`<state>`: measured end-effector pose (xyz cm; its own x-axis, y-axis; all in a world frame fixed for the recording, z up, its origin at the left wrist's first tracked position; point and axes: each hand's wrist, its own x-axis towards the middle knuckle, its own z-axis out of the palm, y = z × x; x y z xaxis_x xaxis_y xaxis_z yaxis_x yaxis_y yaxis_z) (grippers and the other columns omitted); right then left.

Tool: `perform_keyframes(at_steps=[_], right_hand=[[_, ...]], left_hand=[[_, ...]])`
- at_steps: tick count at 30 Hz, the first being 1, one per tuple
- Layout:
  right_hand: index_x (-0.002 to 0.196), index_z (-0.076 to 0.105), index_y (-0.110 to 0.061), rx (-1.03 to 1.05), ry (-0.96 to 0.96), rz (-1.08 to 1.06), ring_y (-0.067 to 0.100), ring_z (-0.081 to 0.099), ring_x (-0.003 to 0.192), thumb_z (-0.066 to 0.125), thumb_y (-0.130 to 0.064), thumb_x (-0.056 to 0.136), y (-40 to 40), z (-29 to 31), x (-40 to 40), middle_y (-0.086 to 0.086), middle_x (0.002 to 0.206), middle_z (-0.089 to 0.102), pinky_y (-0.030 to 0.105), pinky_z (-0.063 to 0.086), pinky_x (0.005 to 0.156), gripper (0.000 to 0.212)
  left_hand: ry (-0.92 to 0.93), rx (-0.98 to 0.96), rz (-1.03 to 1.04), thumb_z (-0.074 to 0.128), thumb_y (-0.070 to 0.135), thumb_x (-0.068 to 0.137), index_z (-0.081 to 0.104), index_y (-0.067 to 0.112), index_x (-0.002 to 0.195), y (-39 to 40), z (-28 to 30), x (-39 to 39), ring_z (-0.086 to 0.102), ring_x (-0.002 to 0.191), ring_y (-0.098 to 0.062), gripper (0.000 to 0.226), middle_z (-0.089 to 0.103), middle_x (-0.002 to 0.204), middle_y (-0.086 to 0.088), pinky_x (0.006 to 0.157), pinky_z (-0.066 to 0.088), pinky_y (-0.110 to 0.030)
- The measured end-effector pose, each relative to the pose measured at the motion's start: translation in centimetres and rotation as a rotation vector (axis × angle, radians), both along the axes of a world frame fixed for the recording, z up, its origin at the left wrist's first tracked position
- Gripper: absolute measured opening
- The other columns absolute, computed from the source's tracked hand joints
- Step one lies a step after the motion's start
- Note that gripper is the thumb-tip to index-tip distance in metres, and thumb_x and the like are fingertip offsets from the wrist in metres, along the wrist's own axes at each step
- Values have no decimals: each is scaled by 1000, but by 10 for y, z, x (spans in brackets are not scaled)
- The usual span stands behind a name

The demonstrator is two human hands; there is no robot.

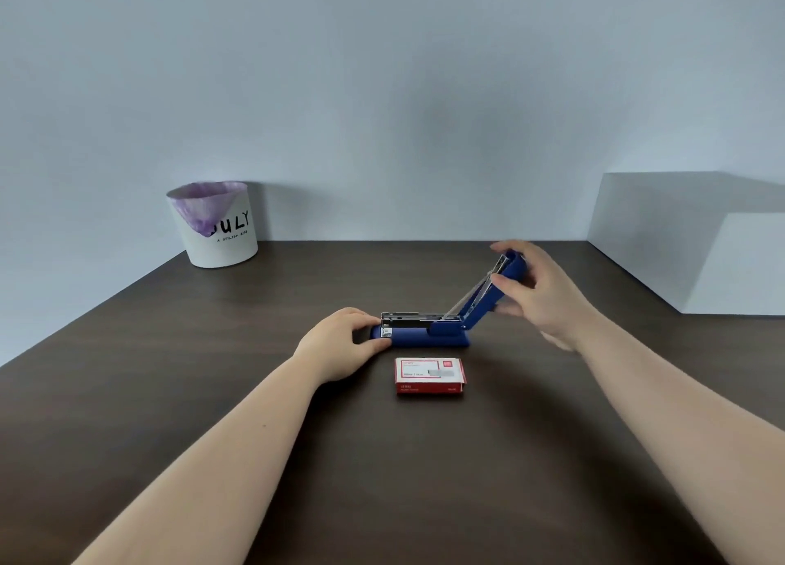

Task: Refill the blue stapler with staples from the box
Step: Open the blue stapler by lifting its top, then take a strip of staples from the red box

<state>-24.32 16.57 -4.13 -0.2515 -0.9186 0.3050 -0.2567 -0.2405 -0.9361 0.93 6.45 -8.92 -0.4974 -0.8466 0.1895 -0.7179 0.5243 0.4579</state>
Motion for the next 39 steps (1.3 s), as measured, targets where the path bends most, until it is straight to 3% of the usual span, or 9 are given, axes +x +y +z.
perform_keyframes(at_steps=[3, 7, 11, 16, 19, 23, 28, 34, 39], right_hand=[[107, 53, -18, 91, -78, -97, 28, 59, 109, 58, -2, 88, 9, -22, -18, 12, 117, 49, 40, 58, 85, 25], [96, 67, -20, 171, 317, -196, 17, 61, 95, 67, -18, 83, 13, -34, -32, 2, 102, 67, 18, 47, 78, 13], [96, 70, -19, 181, 422, -169, 12, 61, 92, 70, -21, 81, 8, -36, -30, -6, 94, 68, 10, 41, 73, 15], [102, 68, -23, 156, 413, -159, 11, 61, 100, 72, -22, 80, 6, -39, -32, -3, 102, 70, 13, 40, 80, 22], [106, 66, -24, 156, 412, -169, 12, 61, 103, 72, -24, 79, 6, -39, -31, -2, 103, 70, 20, 39, 86, 27], [117, 59, -28, 145, 495, -169, 10, 57, 104, 70, -30, 81, 8, -35, -29, -6, 104, 67, 24, 39, 93, 37], [116, 62, -25, 3, 763, -240, 7, 52, 104, 63, -35, 85, 9, -23, -8, -7, 104, 68, 21, 36, 87, 32], [93, 72, -25, 110, 743, 33, 5, 56, 69, 69, -41, 78, 19, -17, 21, -10, 79, 67, 11, 43, 62, 23], [109, 65, -31, 296, 769, 261, 1, 56, 75, 77, -49, 65, 21, -18, 24, -16, 90, 63, 15, 42, 69, 49]], left_hand=[[11, 0, 4, 61, 45, 81, 60, 26, 119, -1, 0, 1, 51, 120, -13, 42, 57, 128, 5, 104, 41, -34], [33, 5, 19, 62, 44, 80, 61, 26, 117, -4, -2, 0, 51, 119, -13, 41, 58, 126, 7, 103, 41, -35], [52, 23, 29, 63, 44, 80, 61, 28, 115, -4, -3, 2, 53, 116, -14, 38, 60, 123, 8, 103, 42, -38], [61, 34, 53, 63, 44, 79, 58, 31, 118, -1, -2, 2, 53, 118, -14, 42, 60, 126, 9, 102, 43, -39], [198, 15, 45, 69, 38, 77, 52, 29, 127, 3, -2, 3, 52, 120, -14, 54, 57, 128, 6, 104, 42, -37], [382, -163, 81, 69, 24, 79, 60, 21, 117, 13, 2, 6, 55, 95, -13, 40, 58, 103, 4, 84, 42, -27], [342, -222, 96, 67, 20, 80, 68, 21, 81, 23, 9, 2, 48, 58, -10, 2, 60, 66, 5, 59, 40, -24], [279, -134, -134, 69, 42, 75, 70, 26, 81, 38, 14, -9, 49, 59, -9, 17, 61, 69, 12, 58, 41, -16], [81, 24, -314, 68, 69, 45, 66, 36, 103, 40, 14, -8, 51, 63, -3, 66, 60, 92, 16, 62, 42, -12]])
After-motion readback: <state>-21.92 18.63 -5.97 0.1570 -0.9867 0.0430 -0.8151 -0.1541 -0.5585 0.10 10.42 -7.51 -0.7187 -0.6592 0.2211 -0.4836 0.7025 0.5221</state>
